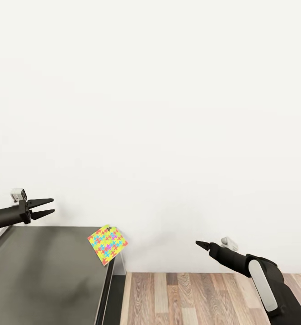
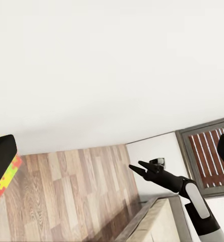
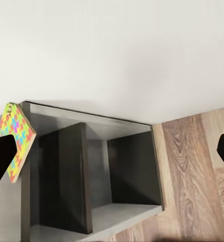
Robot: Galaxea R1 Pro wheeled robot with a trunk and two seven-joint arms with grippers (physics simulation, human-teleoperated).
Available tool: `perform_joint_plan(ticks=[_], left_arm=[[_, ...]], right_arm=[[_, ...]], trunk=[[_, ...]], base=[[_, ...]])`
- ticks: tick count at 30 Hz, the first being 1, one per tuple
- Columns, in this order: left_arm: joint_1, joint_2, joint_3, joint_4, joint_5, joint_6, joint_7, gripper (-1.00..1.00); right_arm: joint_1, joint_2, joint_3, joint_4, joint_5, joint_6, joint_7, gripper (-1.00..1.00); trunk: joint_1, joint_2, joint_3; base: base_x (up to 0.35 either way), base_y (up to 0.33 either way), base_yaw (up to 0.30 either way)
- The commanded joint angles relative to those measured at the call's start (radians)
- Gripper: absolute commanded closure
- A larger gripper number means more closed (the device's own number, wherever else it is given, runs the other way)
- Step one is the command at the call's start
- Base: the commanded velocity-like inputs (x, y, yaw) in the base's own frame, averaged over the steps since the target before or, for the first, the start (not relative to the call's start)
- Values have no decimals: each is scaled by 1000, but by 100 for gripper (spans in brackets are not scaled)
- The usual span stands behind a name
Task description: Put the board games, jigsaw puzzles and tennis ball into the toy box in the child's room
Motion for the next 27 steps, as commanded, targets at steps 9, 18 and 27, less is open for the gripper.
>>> perform_joint_plan(ticks=[9,18,27], left_arm=[[-2,-1,-6,0,7,5,-2,-100],[-2,-1,-5,-2,7,5,-3,-100],[-2,0,-2,-4,8,6,-6,-100]], right_arm=[[-1,0,1,4,3,6,7,-100],[-1,-1,3,5,4,6,8,-100],[-4,0,8,17,4,14,19,-100]], trunk=[[1,-2,-2],[1,-2,-2],[1,-2,-2]], base=[[22,40,0],[-16,6,0],[-1,0,0]])
